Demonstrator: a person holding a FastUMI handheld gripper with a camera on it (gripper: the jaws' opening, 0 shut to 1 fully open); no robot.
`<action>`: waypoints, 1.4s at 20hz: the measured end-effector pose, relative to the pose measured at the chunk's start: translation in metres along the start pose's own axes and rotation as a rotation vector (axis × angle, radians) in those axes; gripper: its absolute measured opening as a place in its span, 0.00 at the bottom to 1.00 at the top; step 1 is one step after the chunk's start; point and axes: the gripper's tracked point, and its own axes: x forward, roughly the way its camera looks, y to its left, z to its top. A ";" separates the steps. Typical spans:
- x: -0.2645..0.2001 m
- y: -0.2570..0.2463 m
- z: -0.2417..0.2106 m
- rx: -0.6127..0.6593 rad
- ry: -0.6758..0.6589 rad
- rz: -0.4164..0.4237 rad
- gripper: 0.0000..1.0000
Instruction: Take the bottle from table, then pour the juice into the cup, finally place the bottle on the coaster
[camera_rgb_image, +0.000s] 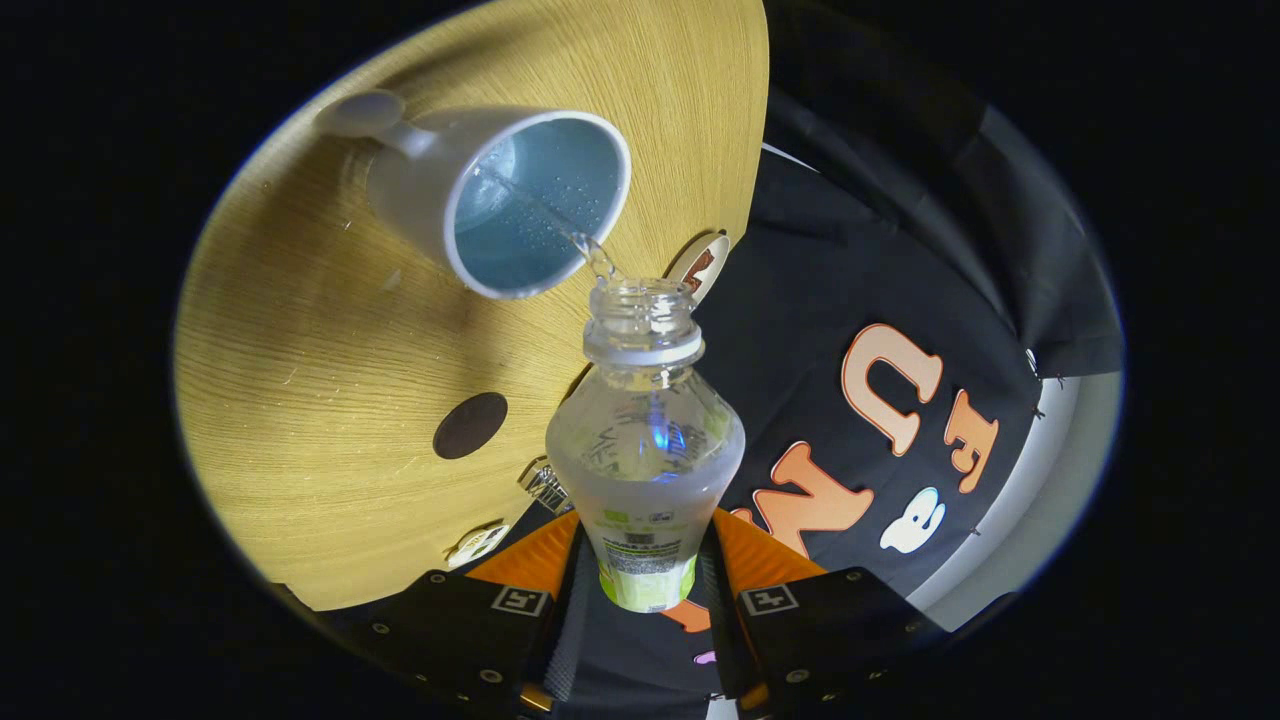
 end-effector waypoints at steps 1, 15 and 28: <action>0.000 -0.002 0.000 -0.012 -0.001 -0.001 0.55; 0.003 -0.014 -0.003 -0.058 0.001 -0.015 0.55; -0.001 -0.025 -0.003 -0.069 0.002 -0.039 0.55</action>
